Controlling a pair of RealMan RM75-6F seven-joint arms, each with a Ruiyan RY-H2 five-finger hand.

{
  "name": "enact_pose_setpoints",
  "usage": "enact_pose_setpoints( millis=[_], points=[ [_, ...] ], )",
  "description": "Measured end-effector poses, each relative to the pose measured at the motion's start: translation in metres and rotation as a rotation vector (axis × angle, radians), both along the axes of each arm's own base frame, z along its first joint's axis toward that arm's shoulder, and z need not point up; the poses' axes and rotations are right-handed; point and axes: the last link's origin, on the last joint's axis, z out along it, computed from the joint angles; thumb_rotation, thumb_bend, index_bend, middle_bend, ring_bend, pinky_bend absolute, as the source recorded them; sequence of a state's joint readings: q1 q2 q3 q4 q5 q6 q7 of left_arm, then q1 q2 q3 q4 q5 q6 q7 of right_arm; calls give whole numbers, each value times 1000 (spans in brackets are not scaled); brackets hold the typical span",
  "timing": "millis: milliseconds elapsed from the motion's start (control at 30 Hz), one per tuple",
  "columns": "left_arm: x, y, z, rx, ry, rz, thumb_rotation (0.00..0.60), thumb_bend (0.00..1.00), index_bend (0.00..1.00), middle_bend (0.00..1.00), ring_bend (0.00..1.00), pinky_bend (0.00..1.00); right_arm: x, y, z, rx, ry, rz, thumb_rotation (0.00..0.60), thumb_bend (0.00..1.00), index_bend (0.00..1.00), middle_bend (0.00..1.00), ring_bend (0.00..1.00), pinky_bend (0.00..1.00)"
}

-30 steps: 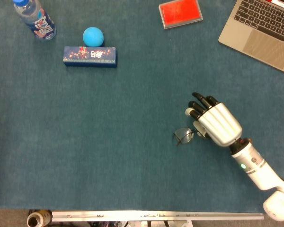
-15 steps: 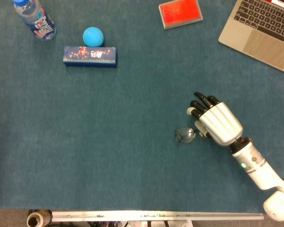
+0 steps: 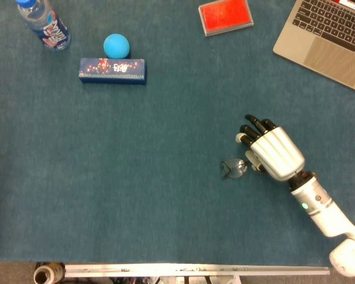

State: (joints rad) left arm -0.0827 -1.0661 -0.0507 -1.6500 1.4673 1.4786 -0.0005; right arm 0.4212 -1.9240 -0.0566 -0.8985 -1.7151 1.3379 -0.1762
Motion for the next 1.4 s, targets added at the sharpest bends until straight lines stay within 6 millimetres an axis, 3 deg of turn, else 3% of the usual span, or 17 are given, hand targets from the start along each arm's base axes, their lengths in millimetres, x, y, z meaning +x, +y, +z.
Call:
enact_pose_setpoints(
  millis=[333,1067,1400],
  points=[
    [0,0,2,8,-13,4,600,0,641,499,346,550,9,3,7,15,-68,12,600,318,433,387,193,394],
    [-1,1,0,-2,-3,9,600,0,641,499,346,550,58,28,71,-81,-250,196,600,318,433,387,193,394],
    [-1,1,-1,0,-1,10,600,0,641,499,346,550,67,35,70,-62,-264,228,600,318,433,387,193,394]
  ],
)
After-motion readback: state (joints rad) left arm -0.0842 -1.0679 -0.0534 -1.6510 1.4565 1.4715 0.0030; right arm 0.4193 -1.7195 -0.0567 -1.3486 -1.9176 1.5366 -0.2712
